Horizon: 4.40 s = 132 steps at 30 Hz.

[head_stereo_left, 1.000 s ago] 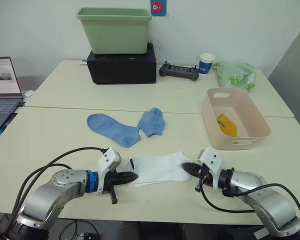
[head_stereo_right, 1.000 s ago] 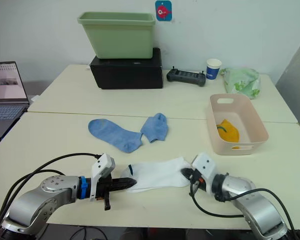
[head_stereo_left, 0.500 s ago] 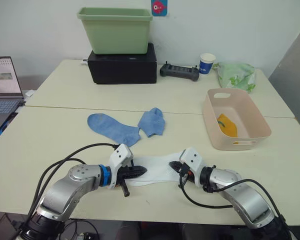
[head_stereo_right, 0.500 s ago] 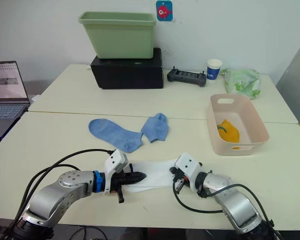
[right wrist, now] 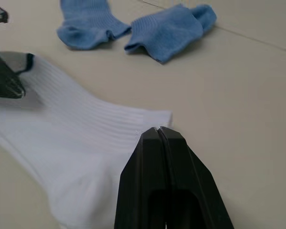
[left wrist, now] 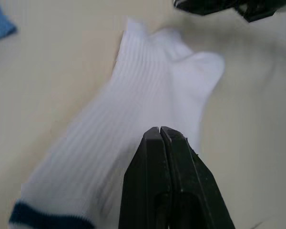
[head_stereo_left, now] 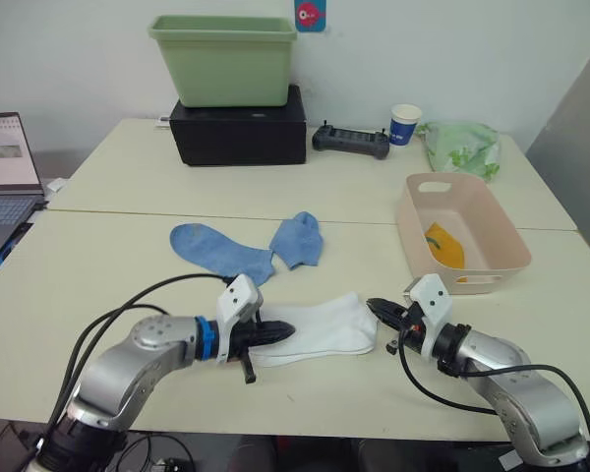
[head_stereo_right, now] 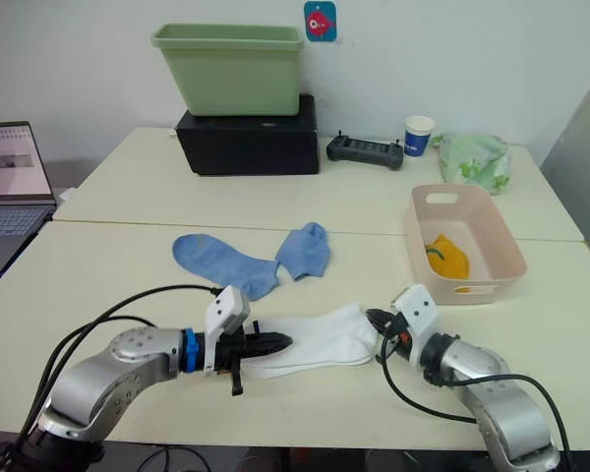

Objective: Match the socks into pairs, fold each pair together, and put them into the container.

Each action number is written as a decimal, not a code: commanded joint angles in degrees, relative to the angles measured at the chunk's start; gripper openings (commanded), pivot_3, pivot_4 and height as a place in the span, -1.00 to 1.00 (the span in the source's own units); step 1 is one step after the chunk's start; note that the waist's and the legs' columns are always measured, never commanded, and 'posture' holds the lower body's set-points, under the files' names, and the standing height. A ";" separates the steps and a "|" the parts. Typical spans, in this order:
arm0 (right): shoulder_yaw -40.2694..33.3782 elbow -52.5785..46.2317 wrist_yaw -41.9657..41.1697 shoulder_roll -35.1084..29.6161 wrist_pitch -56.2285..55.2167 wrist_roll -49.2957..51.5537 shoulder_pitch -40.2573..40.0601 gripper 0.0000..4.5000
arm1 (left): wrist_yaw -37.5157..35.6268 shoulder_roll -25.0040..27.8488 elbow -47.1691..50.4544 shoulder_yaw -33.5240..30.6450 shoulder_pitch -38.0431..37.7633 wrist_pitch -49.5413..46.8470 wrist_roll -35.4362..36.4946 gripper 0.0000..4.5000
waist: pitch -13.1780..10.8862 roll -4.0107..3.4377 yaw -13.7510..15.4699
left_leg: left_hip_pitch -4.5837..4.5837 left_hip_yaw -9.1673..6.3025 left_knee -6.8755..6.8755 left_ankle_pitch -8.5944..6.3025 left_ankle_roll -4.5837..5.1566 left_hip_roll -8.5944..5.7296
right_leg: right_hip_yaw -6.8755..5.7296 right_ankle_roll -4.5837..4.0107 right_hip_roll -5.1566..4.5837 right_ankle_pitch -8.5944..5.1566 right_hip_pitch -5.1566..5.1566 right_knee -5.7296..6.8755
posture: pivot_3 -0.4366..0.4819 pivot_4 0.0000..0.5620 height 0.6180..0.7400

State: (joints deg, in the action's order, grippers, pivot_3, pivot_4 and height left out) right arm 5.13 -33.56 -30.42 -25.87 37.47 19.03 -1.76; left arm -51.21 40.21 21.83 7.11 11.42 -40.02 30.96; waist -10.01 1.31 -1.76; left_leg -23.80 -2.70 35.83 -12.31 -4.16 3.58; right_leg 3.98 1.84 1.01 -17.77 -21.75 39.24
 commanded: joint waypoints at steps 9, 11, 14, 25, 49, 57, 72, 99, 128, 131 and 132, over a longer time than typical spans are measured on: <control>-5.91 -2.63 5.24 4.82 6.45 6.95 -3.13 -0.91 | -3.48 -1.61 -12.38 7.31 2.69 6.55 -9.13 -1.00 | 0.00 0.00 -0.05 | -0.01 -0.01 -0.02 0.00 0.01 0.01 | 0.01 0.00 0.04 0.00 -0.04 0.01 | -0.05 -0.47 0.83; -7.80 -2.04 6.95 6.67 8.19 8.56 -2.93 -0.71 | -3.57 -1.98 -12.78 7.71 2.22 7.03 -9.91 -1.00 | 0.01 -0.02 -0.04 | 0.00 -0.02 -0.01 0.00 0.01 0.01 | 0.01 0.00 0.03 0.00 -0.01 0.02 | -0.05 -0.47 0.83; -6.33 -0.72 8.36 6.49 9.03 6.89 -3.12 -0.25 | -3.98 -1.86 -12.30 8.09 1.26 7.67 -10.57 -1.00 | 0.02 -0.03 -0.05 | 0.00 0.01 0.01 0.00 0.00 -0.01 | 0.03 0.00 -0.01 0.00 0.00 0.01 | -0.05 -0.47 0.83; 6.59 -0.38 8.07 2.33 9.07 0.20 -1.10 0.54 | -3.85 -2.42 -11.86 7.14 0.52 6.78 -10.43 -1.00 | 0.27 -0.10 -0.13 | 0.05 0.02 -0.01 0.00 0.01 0.02 | 0.04 -0.01 0.02 -0.01 0.00 0.01 | -0.05 -0.47 0.83; -10.54 -6.49 6.73 3.65 28.22 23.34 10.79 -0.98 | -0.63 -12.03 -18.30 12.06 8.91 8.04 -15.05 -1.00 | 0.25 -0.12 -0.20 | -0.02 -0.12 0.03 0.00 0.03 0.07 | 0.02 0.00 0.21 0.00 -0.05 0.06 | -0.05 -0.47 0.83; -7.07 -4.55 8.80 5.96 32.39 26.93 15.27 -0.98 | -3.63 -5.68 -6.18 5.28 5.95 6.02 -10.13 -1.00 | 0.24 -0.13 -0.12 | -0.10 -0.09 0.04 0.01 0.04 0.07 | 0.05 -0.01 0.19 -0.01 -0.17 0.14 | -0.05 -0.47 0.83; 7.84 4.90 7.69 10.47 31.14 23.86 24.62 -0.98 | -2.81 -0.70 -10.35 4.06 -2.68 7.47 -12.22 -1.00 | 0.23 -0.20 -0.10 | -0.09 -0.01 0.02 0.01 0.04 0.10 | 0.07 -0.06 0.18 -0.03 -0.31 0.29 | -0.05 -0.47 0.83; 11.17 3.91 1.03 4.73 18.05 14.09 26.78 -0.15 | 1.93 2.95 1.93 -26.25 -12.22 -2.76 9.27 -1.00 | 0.09 -0.15 -0.60 | -0.10 -0.06 -0.01 0.01 0.04 0.13 | 0.00 -0.31 0.18 -0.24 -0.52 0.67 | -0.05 -0.47 0.83; 20.99 8.35 -14.32 -2.42 3.01 1.08 20.72 -0.98 | -2.94 -0.35 -6.05 -4.82 -1.08 9.33 -4.43 -1.00 | -0.10 0.09 -1.27 | -0.01 -0.11 0.00 0.02 0.04 0.16 | 0.03 -0.30 0.27 -0.23 -0.45 0.72 | -0.05 -0.47 0.83; 18.68 7.67 -14.04 -0.84 4.60 3.33 21.43 -0.98 | -4.56 1.28 -2.20 -6.53 -1.40 7.54 -1.59 -1.00 | -0.17 0.14 -1.20 | -0.07 -0.13 0.01 0.03 0.04 0.15 | 0.00 -0.30 0.26 -0.23 -0.47 0.72 | -0.05 -0.47 0.83; 18.15 8.65 -13.47 0.44 5.13 3.73 21.94 -0.98 | -5.68 2.59 -0.81 -6.99 -2.02 7.13 -0.86 -1.00 | -0.18 0.16 -1.23 | -0.07 -0.12 0.02 0.03 0.04 0.15 | 0.00 -0.30 0.26 -0.23 -0.46 0.72 | -0.05 -0.47 0.83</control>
State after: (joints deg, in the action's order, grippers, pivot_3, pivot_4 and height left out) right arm 25.27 -23.59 -43.88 -26.32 42.13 20.94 19.24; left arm -55.33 41.38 17.65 2.17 9.54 -32.46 28.07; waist -10.19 1.47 -2.99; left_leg -23.86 -2.81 35.84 -12.29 -4.13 3.73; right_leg 4.00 1.54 1.25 -18.00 -22.21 39.96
